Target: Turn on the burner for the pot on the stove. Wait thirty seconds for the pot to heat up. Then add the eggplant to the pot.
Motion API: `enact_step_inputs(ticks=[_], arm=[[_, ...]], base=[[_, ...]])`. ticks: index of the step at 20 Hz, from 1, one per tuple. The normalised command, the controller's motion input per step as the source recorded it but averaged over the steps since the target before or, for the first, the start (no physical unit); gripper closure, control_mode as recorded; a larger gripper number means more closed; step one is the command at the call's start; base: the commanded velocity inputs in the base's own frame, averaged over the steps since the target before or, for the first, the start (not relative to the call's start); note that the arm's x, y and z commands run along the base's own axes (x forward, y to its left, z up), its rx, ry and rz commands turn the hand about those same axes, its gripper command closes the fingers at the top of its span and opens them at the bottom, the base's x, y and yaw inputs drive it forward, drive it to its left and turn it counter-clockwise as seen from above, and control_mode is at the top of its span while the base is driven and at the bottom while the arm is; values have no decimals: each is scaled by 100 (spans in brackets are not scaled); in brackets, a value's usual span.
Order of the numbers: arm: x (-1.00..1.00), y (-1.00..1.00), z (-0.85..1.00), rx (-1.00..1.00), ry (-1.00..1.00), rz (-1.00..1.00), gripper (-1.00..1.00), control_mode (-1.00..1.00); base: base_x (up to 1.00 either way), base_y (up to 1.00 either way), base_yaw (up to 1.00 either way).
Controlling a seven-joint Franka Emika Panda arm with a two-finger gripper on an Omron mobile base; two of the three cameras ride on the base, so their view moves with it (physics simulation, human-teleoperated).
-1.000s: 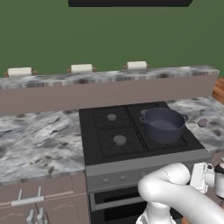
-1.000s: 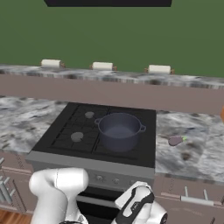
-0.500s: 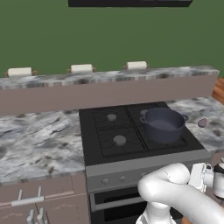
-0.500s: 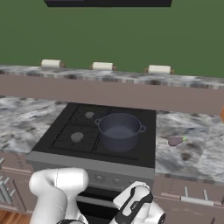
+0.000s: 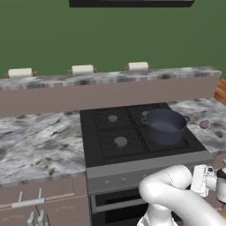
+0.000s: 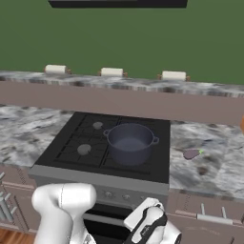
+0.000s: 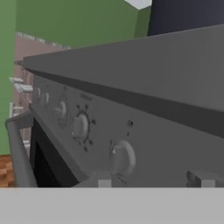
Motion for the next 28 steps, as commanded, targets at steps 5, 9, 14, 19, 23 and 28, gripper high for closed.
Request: enact_step_inputs(ticks=[5,9,14,19,23,28], arm=[[-43,0,16,0,-14,0,-100,-100],[-79,-2,93,0,-45,0,-100,-100],[-96,-15,100,1,-50,0,-100,-100],[-100,-30,100,3,-55,-1,-100,-100],[-76,-47,87,10,-47,0,-100,-100],[-36,-30,93,15,-29,0,-100,-100]], base=[[0,0,0],[0,0,0],[0,0,0],[0,0,0],[0,0,0],[0,0,0]])
